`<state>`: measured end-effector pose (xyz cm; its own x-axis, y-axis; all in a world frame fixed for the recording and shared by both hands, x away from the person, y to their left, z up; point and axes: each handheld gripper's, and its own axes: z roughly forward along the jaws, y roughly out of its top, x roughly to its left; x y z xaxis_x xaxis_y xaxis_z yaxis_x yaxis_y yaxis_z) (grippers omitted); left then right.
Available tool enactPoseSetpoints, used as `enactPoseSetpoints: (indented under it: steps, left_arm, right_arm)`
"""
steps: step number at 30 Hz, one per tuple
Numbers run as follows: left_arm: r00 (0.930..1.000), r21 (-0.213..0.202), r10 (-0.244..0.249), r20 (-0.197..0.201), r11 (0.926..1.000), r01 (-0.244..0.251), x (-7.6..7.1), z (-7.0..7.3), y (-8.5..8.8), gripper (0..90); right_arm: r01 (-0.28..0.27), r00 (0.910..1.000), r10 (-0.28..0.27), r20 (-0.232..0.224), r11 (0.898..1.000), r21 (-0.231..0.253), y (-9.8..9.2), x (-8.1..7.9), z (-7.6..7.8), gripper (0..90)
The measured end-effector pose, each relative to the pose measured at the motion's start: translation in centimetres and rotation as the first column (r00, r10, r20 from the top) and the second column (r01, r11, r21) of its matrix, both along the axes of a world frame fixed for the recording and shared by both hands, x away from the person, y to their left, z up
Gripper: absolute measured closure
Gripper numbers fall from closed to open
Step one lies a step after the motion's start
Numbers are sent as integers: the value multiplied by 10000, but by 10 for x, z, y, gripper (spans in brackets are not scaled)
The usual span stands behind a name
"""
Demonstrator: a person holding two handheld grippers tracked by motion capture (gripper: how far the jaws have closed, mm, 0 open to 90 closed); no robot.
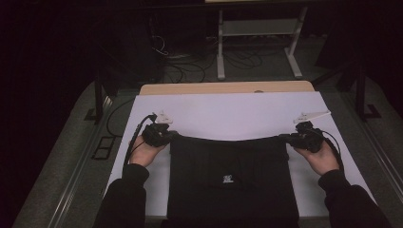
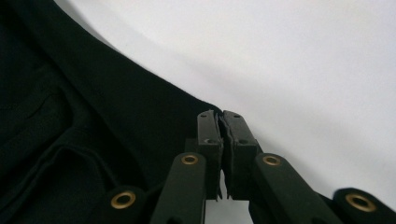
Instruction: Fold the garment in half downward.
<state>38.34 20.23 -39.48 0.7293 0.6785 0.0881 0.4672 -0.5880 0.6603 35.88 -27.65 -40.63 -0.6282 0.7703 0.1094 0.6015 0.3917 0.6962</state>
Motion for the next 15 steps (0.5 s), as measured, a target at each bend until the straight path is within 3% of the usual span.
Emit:
enactPoseSetpoints:
  steps: [9, 15]
  left_arm:
    - [9998, 94, 70, 173, 9999, -72, 10, 15, 0, 863]
    - [9999, -86, 168, -4, 9998, -169, 26, 12, -1, 863]
  right_arm:
    - [146, 9994, -150, 311, 9998, 125, 1, 7, 11, 848]
    - [253, 9991, -257, 325, 9996, 138, 2, 15, 15, 848]
